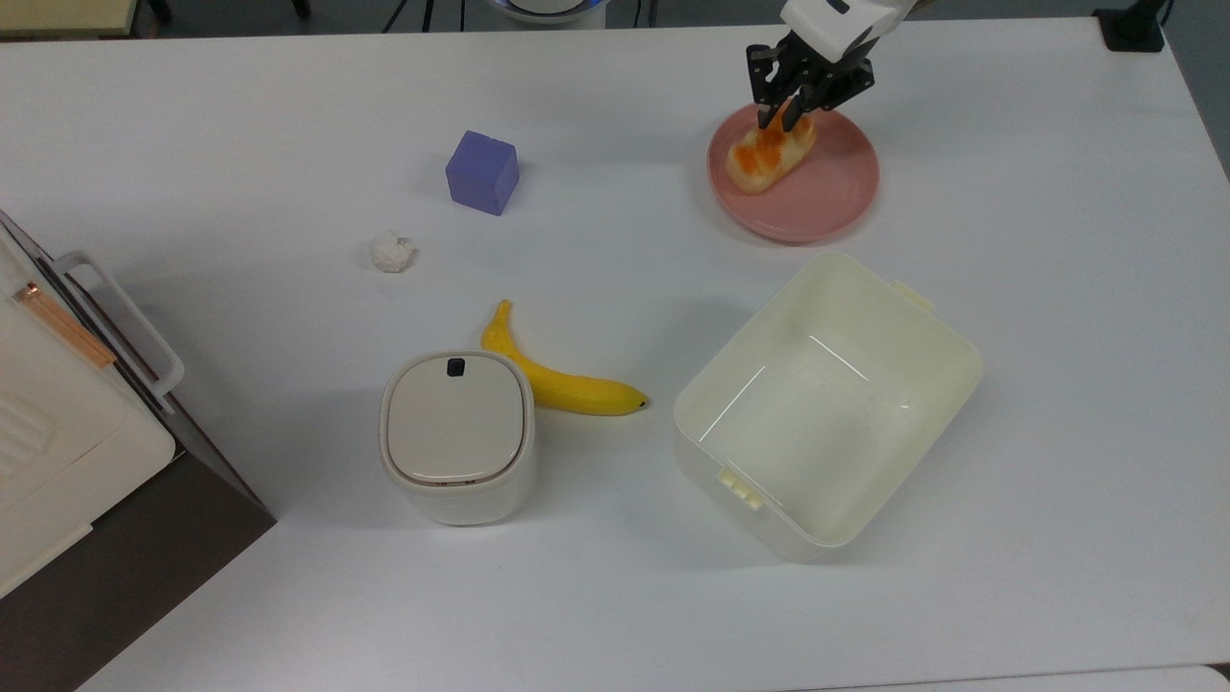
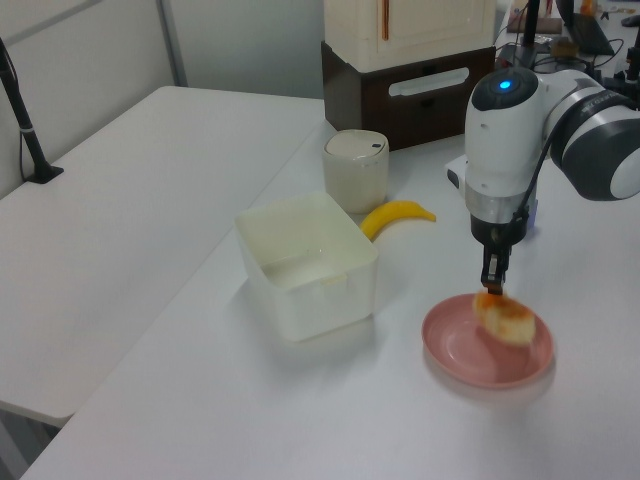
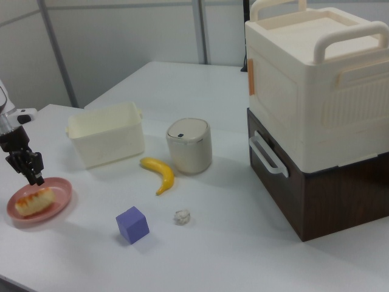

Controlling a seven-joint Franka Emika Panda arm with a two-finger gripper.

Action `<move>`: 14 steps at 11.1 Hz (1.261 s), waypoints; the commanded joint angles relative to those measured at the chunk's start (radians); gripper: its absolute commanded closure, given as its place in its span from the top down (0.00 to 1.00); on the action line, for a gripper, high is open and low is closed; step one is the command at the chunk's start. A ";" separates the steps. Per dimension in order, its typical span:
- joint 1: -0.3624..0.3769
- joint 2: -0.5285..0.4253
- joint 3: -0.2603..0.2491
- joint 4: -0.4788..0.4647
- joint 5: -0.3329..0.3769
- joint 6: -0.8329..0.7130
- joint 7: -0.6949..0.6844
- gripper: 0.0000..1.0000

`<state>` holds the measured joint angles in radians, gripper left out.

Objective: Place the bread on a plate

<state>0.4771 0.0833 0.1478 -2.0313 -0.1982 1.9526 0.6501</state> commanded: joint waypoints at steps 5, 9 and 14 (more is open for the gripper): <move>-0.055 -0.011 -0.002 0.071 0.017 -0.086 -0.038 1.00; -0.146 -0.033 -0.141 0.173 0.017 -0.104 -0.165 1.00; -0.150 -0.022 -0.371 0.371 0.089 -0.207 -0.415 1.00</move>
<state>0.3073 0.0574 -0.1400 -1.7555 -0.1779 1.8300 0.3069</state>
